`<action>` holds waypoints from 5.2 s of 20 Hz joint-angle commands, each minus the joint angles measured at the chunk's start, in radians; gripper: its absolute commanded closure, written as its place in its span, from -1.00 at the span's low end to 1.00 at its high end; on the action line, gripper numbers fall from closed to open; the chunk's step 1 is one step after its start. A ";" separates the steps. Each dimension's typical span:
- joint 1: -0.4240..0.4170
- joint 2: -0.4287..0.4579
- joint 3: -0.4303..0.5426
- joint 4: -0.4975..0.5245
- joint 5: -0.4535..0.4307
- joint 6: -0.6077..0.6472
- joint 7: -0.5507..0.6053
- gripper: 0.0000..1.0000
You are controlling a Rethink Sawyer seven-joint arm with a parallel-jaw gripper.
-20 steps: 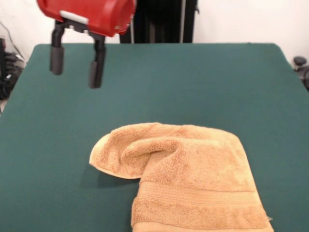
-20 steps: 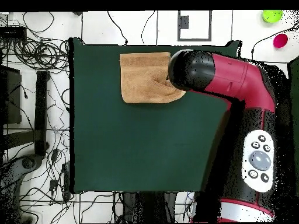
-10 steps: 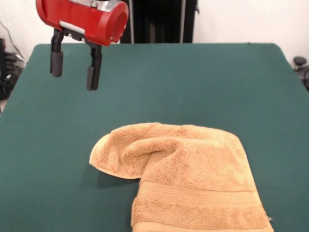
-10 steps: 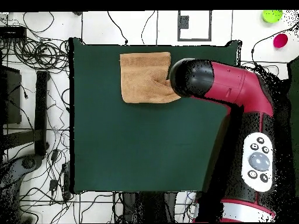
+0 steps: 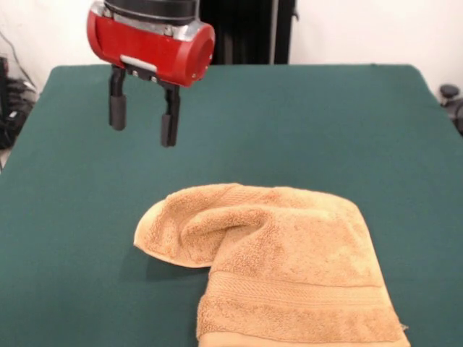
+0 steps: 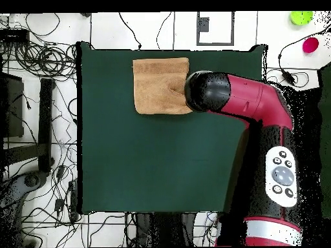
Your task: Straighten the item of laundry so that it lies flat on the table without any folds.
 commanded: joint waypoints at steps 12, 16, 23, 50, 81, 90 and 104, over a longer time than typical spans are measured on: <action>-0.057 0.022 0.189 0.333 0.029 -0.215 0.080 -1.00; -0.038 0.024 0.160 0.325 0.016 -0.211 0.090 -1.00; 0.055 0.025 0.035 0.183 -0.038 0.088 0.052 -1.00; -0.053 -0.053 0.137 0.149 -0.092 0.182 -0.057 -1.00; -0.014 0.017 0.073 0.193 -0.113 0.083 0.074 -1.00; -0.028 -0.034 0.079 0.191 -0.067 0.390 -0.011 -1.00; -0.052 -0.240 0.105 0.424 -0.008 0.320 -0.087 -1.00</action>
